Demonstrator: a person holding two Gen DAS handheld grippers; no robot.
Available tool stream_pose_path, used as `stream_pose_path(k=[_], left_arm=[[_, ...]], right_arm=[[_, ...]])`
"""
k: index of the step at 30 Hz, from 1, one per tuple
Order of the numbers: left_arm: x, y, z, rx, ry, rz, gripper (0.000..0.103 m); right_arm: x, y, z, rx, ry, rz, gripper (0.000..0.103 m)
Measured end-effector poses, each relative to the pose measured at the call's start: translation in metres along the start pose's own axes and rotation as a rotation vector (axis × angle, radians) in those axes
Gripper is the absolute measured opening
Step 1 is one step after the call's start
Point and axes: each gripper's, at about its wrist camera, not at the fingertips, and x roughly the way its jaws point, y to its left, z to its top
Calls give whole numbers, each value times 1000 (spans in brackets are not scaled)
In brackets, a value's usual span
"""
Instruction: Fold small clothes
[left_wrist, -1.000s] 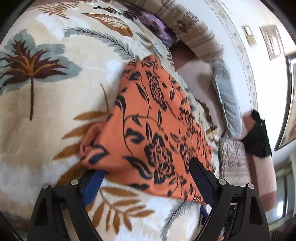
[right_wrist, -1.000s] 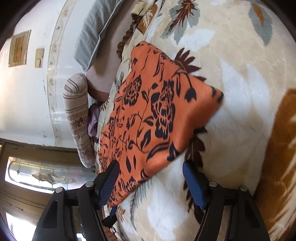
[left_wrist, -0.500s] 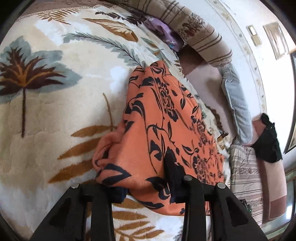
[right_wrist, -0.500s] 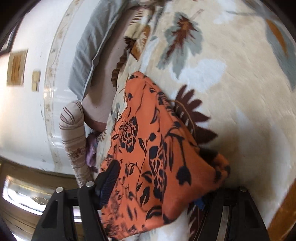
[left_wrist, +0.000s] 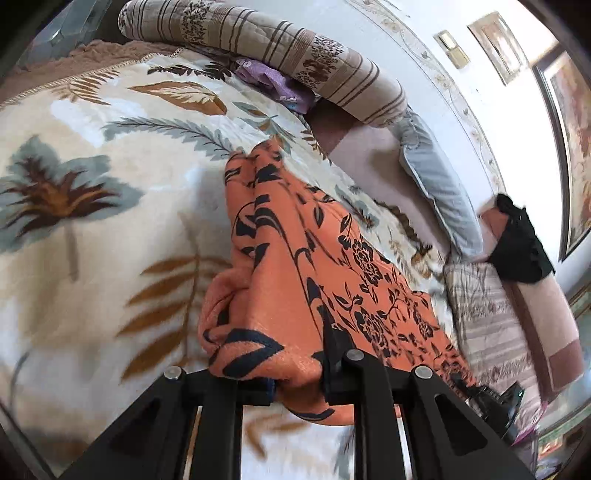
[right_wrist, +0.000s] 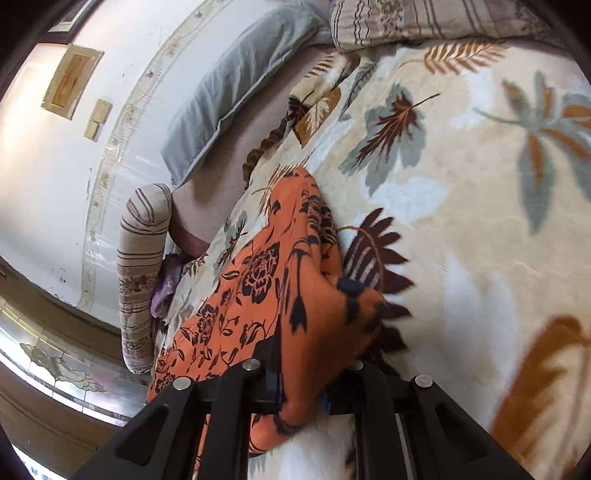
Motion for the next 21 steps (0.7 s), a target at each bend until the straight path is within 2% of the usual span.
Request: stream_pose_path(k=[2,5,7,8,9,11,12,14,15,18,20,21], left_arm=[[-10,0,-7,17,9,25,18],[-17,14,-12,-32,8,61,20],[-10,29,-12,-87,53,116,23],[-4,39,-11,-129,92,130,29],[-3,45,-11,-164,105,124,31],[-8,47,-9,-183,98,106,34],[-14,44,-6,-156,80,127,39],[-27,41,-4,-117,28,172,48],[-37,40,-4,-104,-17,195,51],[-67,35,0,-61,-157,262,55],[-84,31,2,-34,-241,293,58],[-86,27,3,-20,-258,291,58]], right_arm=[[-11,2,-6,-18,5,4,14],[-21,0,-23,-39,40,10,14],[-18,-4,-34,-38,92,-15,14],[-17,-8,-36,-27,108,-28,14],[-13,-14,-36,-6,137,-36,18],[-7,-26,-32,64,181,-29,18],[-5,-33,-31,102,195,-20,20],[-5,-46,-30,171,195,-2,35],[-5,-50,-29,197,188,20,37],[-5,-51,-28,223,162,69,55],[-4,-47,-29,203,146,58,57],[-3,-45,-29,190,137,50,57]])
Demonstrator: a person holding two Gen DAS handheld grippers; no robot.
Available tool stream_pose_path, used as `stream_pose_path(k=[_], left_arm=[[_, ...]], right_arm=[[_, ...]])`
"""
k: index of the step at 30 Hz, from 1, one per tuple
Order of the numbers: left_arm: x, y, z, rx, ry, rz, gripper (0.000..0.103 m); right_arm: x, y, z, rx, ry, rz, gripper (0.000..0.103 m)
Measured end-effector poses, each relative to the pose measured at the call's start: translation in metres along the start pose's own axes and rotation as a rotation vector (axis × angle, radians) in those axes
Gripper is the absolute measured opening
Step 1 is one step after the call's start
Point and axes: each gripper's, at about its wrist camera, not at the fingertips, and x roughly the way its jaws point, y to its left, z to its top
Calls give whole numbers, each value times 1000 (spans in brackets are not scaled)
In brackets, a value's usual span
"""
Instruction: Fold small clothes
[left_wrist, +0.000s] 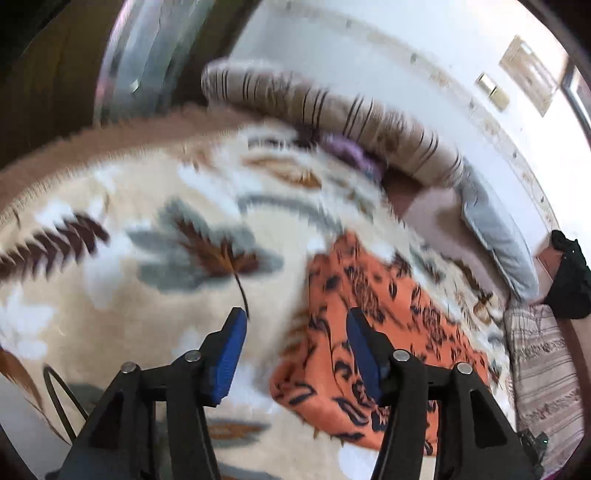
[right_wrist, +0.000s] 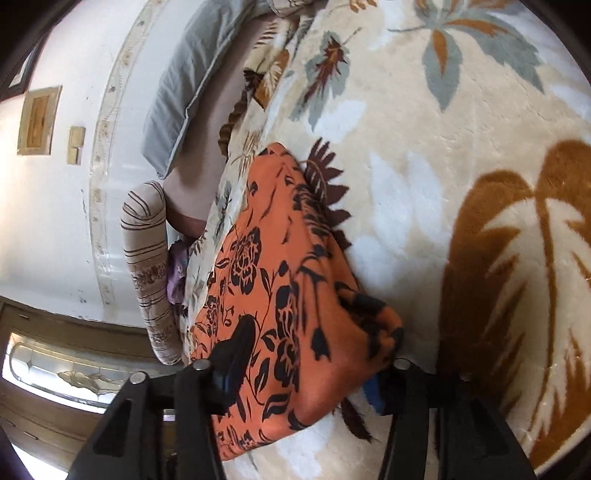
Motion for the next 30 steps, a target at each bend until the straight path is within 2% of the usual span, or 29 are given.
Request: stream_pose_path(k=[4,5,6,8,10,11,12,14,16,18,20,21,22,23,24,26,30], left_arm=[[11,-28,-1,107,23,-38,58],[16,-35,-4,144,34,-39,60],[26,-45,-9,197,56,-30,67],[44,-54,-19,267,96,23,76],[74,-53,-32,310,197,138,76],[87,-45,-35,300,256,182,76],[90,-39,-36,270,271,169,78],[81,-35,-28,226,232,136,78],[77,-36,-26,242,201,134,78],[75,-38,-24,223,180,101,78],[76,-43,-24,235,170,73,78],[76,-47,-27,265,171,90,78],[81,-51,-30,298,182,122,79],[91,-53,-35,336,218,170,82],[99,-52,-38,351,252,195,86],[99,-50,-40,338,231,201,91],[100,-51,-42,344,225,217,95]], right_arm=[[-1,0,1,-5,-32,2,57],[-1,1,3,-5,-35,2,57],[-1,1,2,-7,-37,3,57],[-1,2,4,-8,-34,6,57],[-6,4,8,-17,-57,-17,57],[-16,5,10,-27,-111,-53,57],[-27,6,12,-36,-170,-83,58],[-54,14,16,-80,-307,-131,58],[-67,32,14,-189,-374,-135,58],[-62,50,6,-292,-354,-107,58],[-39,67,-6,-403,-239,-94,56],[-29,68,-9,-425,-194,-103,56],[-11,67,-13,-441,-113,-132,55],[4,62,-14,-432,-46,-178,55],[13,56,-15,-421,-11,-213,47],[13,50,-12,-405,-26,-234,38],[-8,49,-10,-358,-34,-202,38]])
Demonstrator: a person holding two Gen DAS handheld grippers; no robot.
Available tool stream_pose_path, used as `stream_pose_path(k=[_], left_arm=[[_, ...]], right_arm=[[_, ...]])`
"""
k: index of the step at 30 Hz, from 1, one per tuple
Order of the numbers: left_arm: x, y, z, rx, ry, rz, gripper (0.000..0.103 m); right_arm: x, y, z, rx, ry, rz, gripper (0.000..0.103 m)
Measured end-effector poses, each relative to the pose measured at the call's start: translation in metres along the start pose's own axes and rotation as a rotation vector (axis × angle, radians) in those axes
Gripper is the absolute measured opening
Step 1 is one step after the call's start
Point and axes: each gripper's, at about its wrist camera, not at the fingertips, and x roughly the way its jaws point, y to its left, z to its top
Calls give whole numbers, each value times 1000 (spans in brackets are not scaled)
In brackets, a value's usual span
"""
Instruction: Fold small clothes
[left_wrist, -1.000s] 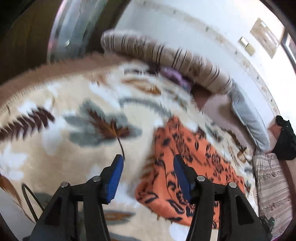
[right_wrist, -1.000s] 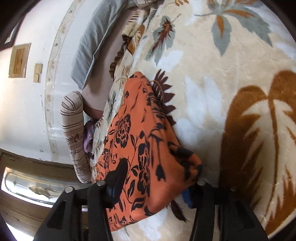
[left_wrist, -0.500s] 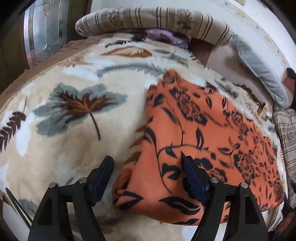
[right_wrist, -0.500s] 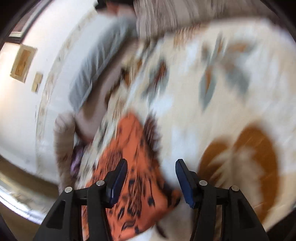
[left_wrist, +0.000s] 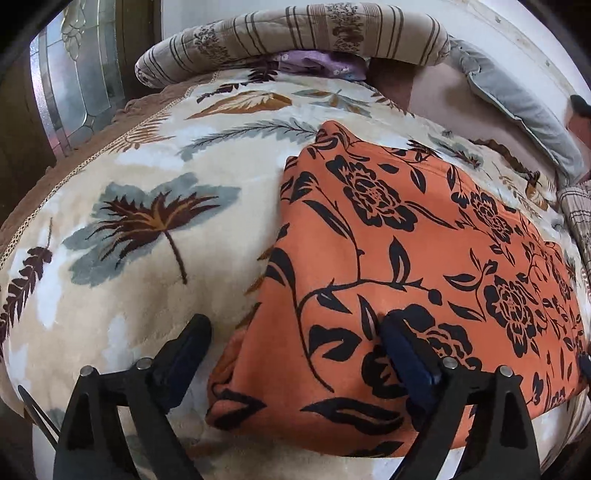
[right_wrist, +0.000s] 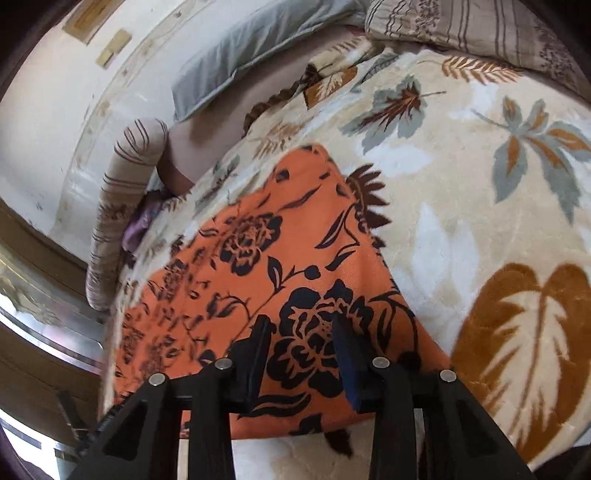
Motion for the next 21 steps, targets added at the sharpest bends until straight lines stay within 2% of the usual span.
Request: stream_pose_path(k=[4,6,10,13,18,21], left_arm=[[0,-3,-3,7,-5,17,97],[0,-2,0,-1,6,11,97],[-1,-2,-1,0,12,12,97],[-2,-2,-1,1,18,6,97],[-2,-1,0,0,20,3,97],[-3,-1,0,3,15,7,97]], right_arm=[[-20,-15,-11,113,83,82,40],[-23,-24,-18,184,106,119,64],[-16,-41,-26,288,131,104,65],[-10,-51,-27,365,114,155,65],[2,-58,-21,430,74,232,67],[9,-53,-14,415,53,249,66]])
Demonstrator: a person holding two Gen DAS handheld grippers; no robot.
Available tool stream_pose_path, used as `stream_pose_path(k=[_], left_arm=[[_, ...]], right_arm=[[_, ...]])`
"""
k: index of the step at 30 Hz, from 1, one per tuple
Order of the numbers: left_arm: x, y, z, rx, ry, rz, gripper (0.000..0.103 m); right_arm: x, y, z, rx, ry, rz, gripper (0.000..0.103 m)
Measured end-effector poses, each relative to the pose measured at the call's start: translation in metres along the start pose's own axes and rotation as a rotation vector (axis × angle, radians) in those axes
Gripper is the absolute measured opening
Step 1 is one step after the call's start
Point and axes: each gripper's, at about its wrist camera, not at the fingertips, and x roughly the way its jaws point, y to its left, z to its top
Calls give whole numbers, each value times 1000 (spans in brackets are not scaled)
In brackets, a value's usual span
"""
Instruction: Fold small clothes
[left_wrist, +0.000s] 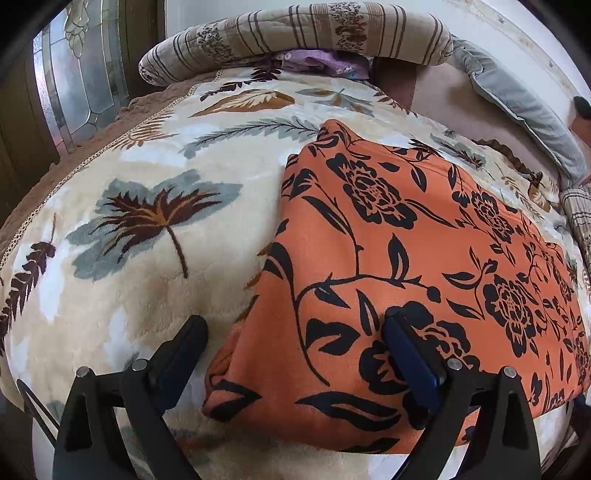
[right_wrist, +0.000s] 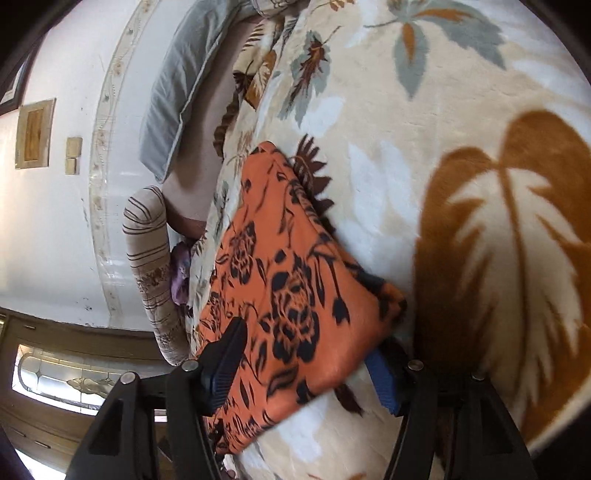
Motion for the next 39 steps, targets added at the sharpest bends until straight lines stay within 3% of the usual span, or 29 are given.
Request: stream_pose_path(k=[9,10,11,13,30,35,39], left_arm=[[0,-2,-1,5,-6,8,98],[0,-2,-1,4,-6,8,98],[0,-2,-1,5,-6,7,98],[0,-2,-1,7,-5,7,98],[0,-2,1,-4,12,11,99],[-3,8,6,12,67,-59,99],[-19,32,25,1,17,6,99]], right_arm=[[29,27,3,-157,-39,-39,64],[31,28,3,-176,-47,-59,55],[34,28,3,-197,-51,-94,36],[37,23,3,-196,-56,-116,27],[36,24,2,-191,-74,-126,29],[38,27,0,-228,-79,-140,29],[40,33,-2,-267,-81,-163,24]])
